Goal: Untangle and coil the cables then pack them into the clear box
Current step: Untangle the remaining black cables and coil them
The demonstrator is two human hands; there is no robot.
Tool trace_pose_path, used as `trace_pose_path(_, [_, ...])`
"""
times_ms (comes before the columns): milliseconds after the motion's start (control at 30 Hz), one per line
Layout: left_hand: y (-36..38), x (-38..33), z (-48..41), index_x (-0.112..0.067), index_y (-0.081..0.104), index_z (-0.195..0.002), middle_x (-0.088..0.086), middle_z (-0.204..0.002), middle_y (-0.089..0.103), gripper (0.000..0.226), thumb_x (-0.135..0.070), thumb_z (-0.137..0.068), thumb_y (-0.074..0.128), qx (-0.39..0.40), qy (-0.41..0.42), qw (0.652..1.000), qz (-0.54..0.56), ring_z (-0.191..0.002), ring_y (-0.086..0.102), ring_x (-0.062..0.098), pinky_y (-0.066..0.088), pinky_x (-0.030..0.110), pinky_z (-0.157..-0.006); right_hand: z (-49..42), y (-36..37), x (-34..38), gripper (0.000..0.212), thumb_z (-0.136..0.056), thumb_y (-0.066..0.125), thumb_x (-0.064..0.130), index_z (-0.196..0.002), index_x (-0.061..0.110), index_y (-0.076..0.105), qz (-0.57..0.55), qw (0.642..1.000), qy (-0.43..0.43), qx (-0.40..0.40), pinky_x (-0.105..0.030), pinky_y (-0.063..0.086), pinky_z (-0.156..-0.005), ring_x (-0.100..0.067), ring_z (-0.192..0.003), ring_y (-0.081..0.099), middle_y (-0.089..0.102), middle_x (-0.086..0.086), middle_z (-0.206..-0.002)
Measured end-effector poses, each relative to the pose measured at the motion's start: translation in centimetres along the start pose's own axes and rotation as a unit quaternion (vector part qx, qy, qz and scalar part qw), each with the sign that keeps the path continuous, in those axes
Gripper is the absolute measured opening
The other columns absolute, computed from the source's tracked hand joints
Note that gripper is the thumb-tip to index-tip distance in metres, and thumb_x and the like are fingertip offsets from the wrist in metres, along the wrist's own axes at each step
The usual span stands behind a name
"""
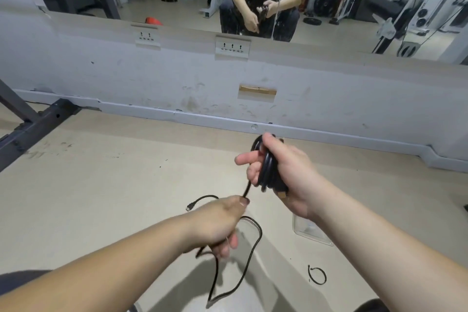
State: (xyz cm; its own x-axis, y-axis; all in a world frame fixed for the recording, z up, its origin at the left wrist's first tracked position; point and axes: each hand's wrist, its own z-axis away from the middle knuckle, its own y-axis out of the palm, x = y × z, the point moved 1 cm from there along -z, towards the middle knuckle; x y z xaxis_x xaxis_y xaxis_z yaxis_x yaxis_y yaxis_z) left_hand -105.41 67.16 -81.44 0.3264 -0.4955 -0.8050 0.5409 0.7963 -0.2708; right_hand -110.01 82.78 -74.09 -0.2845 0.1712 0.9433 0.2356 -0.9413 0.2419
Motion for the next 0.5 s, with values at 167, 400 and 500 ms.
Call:
trace_pose_path(167, [1.3, -1.8, 0.4, -0.014, 0.049, -0.112, 0.011, -0.084, 0.069, 0.031, -0.044, -0.103, 0.046, -0.023, 0.027, 0.997, -0.068, -0.054, 0.071, 0.02, 0.057, 0.031, -0.061, -1.1, -0.7, -1.6, 0.061, -0.106, 0.036, 0.055, -0.095, 0.013, 0.079, 0.137, 0.984, -0.003, -0.113, -0.031, 0.041, -0.063, -0.013, -0.055, 0.06, 0.076, -0.011, -0.077])
trace_pose_path(400, [-0.4, -4.1, 1.9, -0.011, 0.062, -0.091, 0.006, -0.071, 0.071, 0.012, -0.02, -0.099, 0.064, -0.02, 0.1, 0.994, 0.035, -0.058, 0.062, 0.021, 0.05, 0.032, -0.063, -2.0, -1.8, -2.6, 0.028, -0.105, 0.044, 0.047, -0.102, 0.02, 0.049, 0.312, 0.924, -0.116, -0.189, -0.046, 0.058, -0.082, -0.015, -0.068, 0.072, 0.072, 0.001, -0.1])
trace_pose_path(500, [-1.1, -4.6, 2.2, -0.014, 0.064, -0.094, -0.001, -0.078, 0.074, 0.016, -0.026, -0.104, 0.06, -0.043, 0.171, 0.984, 0.039, -0.064, 0.06, 0.017, 0.053, 0.031, -0.065, -2.0, -1.7, -2.7, 0.027, -0.102, 0.046, 0.05, -0.098, 0.024, 0.048, 0.381, 0.901, -0.123, -0.169, -0.049, 0.057, -0.083, -0.017, -0.077, 0.074, 0.07, 0.005, -0.099])
